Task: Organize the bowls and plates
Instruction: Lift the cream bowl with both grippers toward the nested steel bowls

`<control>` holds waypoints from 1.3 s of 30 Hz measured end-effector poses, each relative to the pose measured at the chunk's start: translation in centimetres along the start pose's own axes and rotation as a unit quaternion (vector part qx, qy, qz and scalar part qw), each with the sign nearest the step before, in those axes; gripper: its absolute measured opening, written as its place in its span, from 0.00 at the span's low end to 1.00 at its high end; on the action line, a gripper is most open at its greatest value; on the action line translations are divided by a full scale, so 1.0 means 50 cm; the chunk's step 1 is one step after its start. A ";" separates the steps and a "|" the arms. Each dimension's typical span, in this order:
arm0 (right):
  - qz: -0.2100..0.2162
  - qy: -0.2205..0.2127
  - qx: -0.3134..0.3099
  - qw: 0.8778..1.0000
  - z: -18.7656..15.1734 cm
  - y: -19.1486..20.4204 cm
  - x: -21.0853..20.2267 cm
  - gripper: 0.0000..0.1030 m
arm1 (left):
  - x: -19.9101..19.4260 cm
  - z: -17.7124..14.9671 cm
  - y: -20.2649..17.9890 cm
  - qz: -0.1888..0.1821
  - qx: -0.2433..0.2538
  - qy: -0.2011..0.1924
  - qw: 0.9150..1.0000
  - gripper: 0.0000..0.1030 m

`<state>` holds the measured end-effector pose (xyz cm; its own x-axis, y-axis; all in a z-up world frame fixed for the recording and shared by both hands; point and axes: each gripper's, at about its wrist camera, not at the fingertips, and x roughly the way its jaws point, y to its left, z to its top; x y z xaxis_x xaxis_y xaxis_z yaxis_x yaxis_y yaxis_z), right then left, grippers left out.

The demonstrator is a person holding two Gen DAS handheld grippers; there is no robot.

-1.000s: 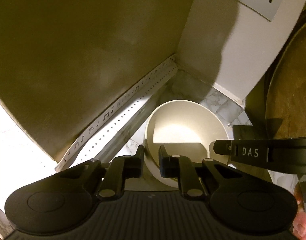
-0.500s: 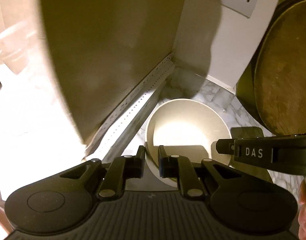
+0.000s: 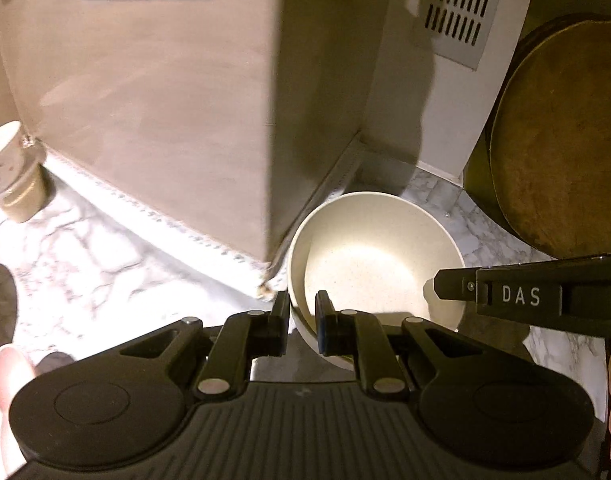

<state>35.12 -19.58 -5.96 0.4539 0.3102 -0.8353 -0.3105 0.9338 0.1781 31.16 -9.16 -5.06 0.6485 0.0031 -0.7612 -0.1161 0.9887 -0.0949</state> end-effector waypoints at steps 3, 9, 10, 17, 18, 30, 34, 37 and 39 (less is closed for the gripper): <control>0.004 -0.004 -0.012 1.000 -0.009 0.038 -0.015 0.09 | -0.032 -0.006 0.025 0.005 0.001 -0.007 1.000 0.12; 0.020 -0.005 -0.037 0.999 -0.024 0.121 -0.041 0.09 | -0.095 -0.024 0.099 0.010 -0.012 -0.005 1.000 0.12; 0.022 -0.004 -0.043 0.999 -0.028 0.135 -0.043 0.09 | -0.105 -0.028 0.112 0.012 -0.014 -0.005 1.000 0.12; 0.041 -0.005 -0.092 0.995 -0.049 0.251 -0.054 0.09 | -0.175 -0.055 0.206 0.039 -0.033 -0.004 0.999 0.12; 0.045 -0.005 -0.099 0.994 -0.051 0.268 -0.055 0.09 | -0.186 -0.059 0.222 0.042 -0.037 -0.005 0.998 0.12; 0.083 -0.005 -0.168 0.982 -0.060 0.460 -0.053 0.09 | -0.267 -0.099 0.375 0.089 -0.075 -0.009 0.993 0.13; 0.097 -0.003 -0.188 0.977 -0.057 0.527 -0.048 0.10 | -0.291 -0.104 0.431 0.110 -0.085 -0.010 0.990 0.13; 0.107 -0.002 -0.203 0.973 -0.059 0.573 -0.045 0.10 | -0.308 -0.106 0.468 0.129 -0.086 -0.011 0.988 0.13; 0.115 -0.001 -0.212 0.970 -0.059 0.606 -0.042 0.10 | -0.317 -0.105 0.496 0.138 -0.092 -0.008 0.986 0.13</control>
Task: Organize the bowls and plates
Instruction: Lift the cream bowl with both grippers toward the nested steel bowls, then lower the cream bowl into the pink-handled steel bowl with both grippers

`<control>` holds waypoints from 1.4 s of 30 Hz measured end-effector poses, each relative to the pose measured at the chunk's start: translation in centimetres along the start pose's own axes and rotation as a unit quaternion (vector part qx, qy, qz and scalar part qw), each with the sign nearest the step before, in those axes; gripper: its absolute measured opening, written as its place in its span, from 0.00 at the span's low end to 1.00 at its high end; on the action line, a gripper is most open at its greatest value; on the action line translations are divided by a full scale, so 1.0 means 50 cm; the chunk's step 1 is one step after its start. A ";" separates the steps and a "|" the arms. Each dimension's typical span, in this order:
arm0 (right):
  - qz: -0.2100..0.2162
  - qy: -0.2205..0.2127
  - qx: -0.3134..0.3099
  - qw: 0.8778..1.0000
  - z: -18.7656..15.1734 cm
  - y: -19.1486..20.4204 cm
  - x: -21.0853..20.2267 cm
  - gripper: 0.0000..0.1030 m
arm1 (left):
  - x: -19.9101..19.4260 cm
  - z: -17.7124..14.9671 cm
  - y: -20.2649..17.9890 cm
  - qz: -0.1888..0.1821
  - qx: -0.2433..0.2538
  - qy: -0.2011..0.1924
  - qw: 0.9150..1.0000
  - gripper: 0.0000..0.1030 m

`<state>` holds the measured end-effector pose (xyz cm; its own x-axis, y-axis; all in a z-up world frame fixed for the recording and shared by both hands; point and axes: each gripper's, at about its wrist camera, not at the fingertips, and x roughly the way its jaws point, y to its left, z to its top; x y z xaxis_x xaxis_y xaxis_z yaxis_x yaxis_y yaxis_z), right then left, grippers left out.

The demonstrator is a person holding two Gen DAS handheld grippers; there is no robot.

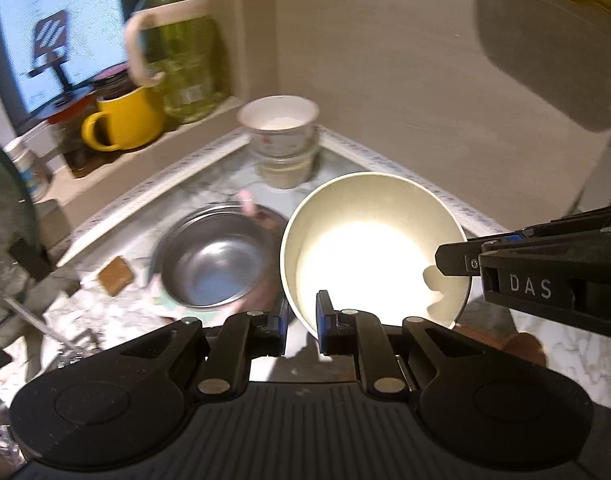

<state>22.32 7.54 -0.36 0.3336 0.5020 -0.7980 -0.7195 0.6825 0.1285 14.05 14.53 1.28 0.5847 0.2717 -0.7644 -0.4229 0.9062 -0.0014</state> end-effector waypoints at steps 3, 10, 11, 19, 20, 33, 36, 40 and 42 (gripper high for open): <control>0.011 0.002 -0.011 1.000 0.019 0.036 0.017 0.10 | 0.004 0.004 0.037 0.013 -0.009 0.003 1.000 0.13; 0.029 0.003 -0.017 0.999 0.063 0.095 0.057 0.10 | 0.023 0.026 0.094 0.043 -0.014 -0.002 0.999 0.13; 0.031 0.004 -0.019 0.999 0.069 0.102 0.065 0.10 | 0.028 0.032 0.105 0.047 -0.016 -0.002 0.999 0.13; 0.034 0.023 -0.017 0.999 0.107 0.139 0.139 0.10 | 0.086 0.061 0.165 0.057 -0.018 0.015 0.998 0.13; 0.033 0.026 -0.017 0.999 0.110 0.142 0.148 0.10 | 0.094 0.063 0.169 0.057 -0.017 0.018 0.998 0.13; 0.032 0.065 -0.023 0.997 0.124 0.158 0.237 0.11 | 0.186 0.069 0.204 0.058 -0.019 0.052 0.997 0.13; 0.031 0.071 -0.023 0.997 0.123 0.159 0.250 0.12 | 0.201 0.068 0.206 0.056 -0.018 0.059 0.997 0.13; 0.029 0.080 -0.023 0.996 0.123 0.158 0.264 0.12 | 0.221 0.069 0.206 0.053 -0.010 0.069 0.996 0.13; 0.027 0.084 -0.025 0.996 0.122 0.158 0.269 0.12 | 0.228 0.068 0.205 0.053 -0.006 0.071 0.996 0.13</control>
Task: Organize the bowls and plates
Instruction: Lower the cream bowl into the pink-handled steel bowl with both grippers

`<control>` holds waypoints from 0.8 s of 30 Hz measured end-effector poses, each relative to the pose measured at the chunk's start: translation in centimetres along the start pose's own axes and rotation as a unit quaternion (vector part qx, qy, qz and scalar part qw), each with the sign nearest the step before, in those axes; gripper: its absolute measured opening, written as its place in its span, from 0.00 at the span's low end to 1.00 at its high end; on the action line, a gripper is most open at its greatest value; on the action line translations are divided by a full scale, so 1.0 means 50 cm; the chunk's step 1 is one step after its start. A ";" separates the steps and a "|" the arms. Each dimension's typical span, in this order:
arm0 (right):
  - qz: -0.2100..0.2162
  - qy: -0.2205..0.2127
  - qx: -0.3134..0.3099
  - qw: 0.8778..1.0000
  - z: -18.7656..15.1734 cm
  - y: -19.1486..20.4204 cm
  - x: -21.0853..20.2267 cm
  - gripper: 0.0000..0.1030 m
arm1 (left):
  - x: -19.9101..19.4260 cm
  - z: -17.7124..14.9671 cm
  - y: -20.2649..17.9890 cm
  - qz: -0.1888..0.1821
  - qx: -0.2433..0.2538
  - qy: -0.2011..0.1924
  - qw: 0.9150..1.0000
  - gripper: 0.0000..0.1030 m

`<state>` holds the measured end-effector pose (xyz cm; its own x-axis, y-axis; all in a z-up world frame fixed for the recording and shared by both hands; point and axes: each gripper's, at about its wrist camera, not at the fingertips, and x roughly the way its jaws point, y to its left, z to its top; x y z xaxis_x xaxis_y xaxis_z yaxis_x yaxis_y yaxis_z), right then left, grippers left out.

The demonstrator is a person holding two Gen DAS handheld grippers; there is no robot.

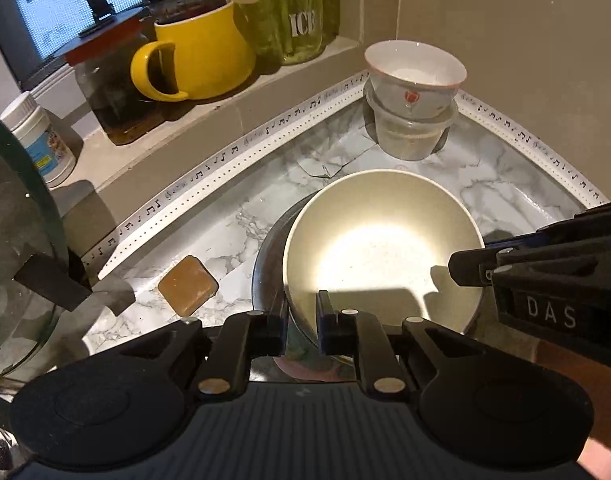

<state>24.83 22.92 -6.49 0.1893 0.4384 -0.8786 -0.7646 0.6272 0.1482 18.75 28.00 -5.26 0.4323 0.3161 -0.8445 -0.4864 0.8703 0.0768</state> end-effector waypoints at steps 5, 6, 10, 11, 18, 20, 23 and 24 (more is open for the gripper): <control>0.000 0.010 0.004 1.000 0.001 -0.001 0.014 0.13 | 0.017 0.005 0.000 -0.001 0.003 0.008 1.000 0.13; 0.000 0.012 0.006 1.000 0.001 -0.002 0.017 0.13 | 0.020 0.006 0.001 -0.001 0.004 0.010 1.000 0.13; -0.001 0.017 0.009 1.000 0.002 -0.002 0.027 0.13 | 0.031 0.007 0.001 -0.001 0.007 0.014 1.000 0.13; 0.000 0.018 0.010 1.000 0.003 -0.003 0.030 0.13 | 0.033 0.006 0.000 0.001 0.008 0.014 1.000 0.13; 0.006 0.020 0.007 1.000 0.004 0.000 0.035 0.15 | 0.047 0.006 0.003 0.004 0.014 0.018 1.000 0.13; 0.012 0.020 0.013 1.000 0.005 -0.002 0.035 0.17 | 0.050 0.002 0.001 0.007 0.019 0.017 1.000 0.13; 0.012 0.021 0.008 1.000 0.003 0.001 0.036 0.19 | 0.049 0.001 -0.002 0.007 0.019 0.014 1.000 0.13; 0.012 0.022 0.007 1.000 0.002 0.001 0.036 0.20 | 0.048 0.000 -0.003 0.008 0.018 0.013 1.000 0.13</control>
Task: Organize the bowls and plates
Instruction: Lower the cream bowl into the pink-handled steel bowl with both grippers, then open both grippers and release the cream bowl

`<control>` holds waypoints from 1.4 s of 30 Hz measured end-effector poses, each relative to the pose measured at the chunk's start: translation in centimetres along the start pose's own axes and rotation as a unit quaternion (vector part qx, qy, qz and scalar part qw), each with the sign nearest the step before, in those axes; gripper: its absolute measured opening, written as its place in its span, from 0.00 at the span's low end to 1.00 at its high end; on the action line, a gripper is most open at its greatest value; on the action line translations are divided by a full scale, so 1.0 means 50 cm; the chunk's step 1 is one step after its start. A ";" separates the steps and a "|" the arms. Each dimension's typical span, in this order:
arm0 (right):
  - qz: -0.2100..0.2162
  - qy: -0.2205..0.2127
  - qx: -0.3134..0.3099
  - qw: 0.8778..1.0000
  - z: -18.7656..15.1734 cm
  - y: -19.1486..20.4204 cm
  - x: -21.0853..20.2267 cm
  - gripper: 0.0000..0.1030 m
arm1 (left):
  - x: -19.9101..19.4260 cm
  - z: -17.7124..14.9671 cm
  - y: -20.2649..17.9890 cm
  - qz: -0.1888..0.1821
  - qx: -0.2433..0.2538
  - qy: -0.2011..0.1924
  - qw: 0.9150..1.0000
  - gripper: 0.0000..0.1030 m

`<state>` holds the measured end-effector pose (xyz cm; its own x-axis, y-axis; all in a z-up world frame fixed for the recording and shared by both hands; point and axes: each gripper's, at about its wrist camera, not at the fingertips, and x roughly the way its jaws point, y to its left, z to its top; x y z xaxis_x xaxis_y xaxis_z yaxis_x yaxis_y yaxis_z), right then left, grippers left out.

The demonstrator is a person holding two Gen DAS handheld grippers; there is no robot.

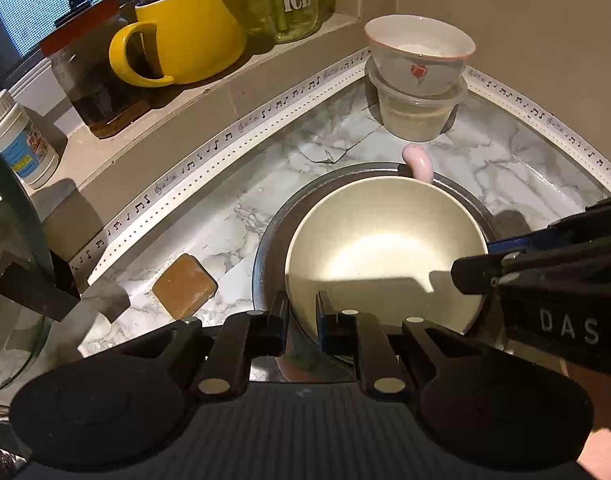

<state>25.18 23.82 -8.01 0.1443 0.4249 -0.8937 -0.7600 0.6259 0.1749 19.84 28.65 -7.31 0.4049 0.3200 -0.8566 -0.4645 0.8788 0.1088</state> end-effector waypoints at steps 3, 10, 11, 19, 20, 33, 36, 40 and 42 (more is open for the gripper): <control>0.003 0.001 -0.002 1.000 -0.001 0.001 -0.002 0.21 | -0.002 -0.001 -0.001 -0.001 0.000 -0.001 1.000 0.13; 0.001 -0.005 -0.017 1.000 -0.012 0.004 -0.022 0.27 | -0.014 -0.002 0.007 -0.015 -0.014 -0.002 1.000 0.13; 0.000 -0.006 -0.021 1.000 -0.014 0.005 -0.026 0.27 | -0.017 -0.003 0.008 -0.017 -0.015 -0.003 1.000 0.13; 0.003 -0.021 -0.050 0.999 -0.038 0.013 -0.070 0.29 | -0.044 -0.014 0.017 -0.032 -0.030 -0.007 0.999 0.13; 0.005 -0.023 -0.052 0.998 -0.040 0.014 -0.076 0.29 | -0.050 -0.016 0.017 -0.035 -0.031 -0.009 0.999 0.14; 0.017 -0.046 -0.071 0.996 -0.071 0.008 -0.142 0.33 | -0.100 -0.036 0.021 -0.060 -0.043 -0.027 0.997 0.14; 0.018 -0.051 -0.078 0.995 -0.077 0.007 -0.153 0.35 | -0.117 -0.038 0.024 -0.061 -0.041 -0.039 0.996 0.15; 0.022 -0.058 -0.082 0.995 -0.081 0.005 -0.166 0.40 | -0.134 -0.039 0.031 -0.068 -0.044 -0.054 0.995 0.61; 0.024 -0.061 -0.085 0.994 -0.083 0.004 -0.173 0.42 | -0.144 -0.041 0.032 -0.063 -0.041 -0.066 0.995 0.67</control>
<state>21.13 17.55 -1.96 0.1738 0.5348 -0.8269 -0.8623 0.4882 0.1346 14.55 27.02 -2.01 0.5621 0.2571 -0.7861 -0.4637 0.8850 -0.0421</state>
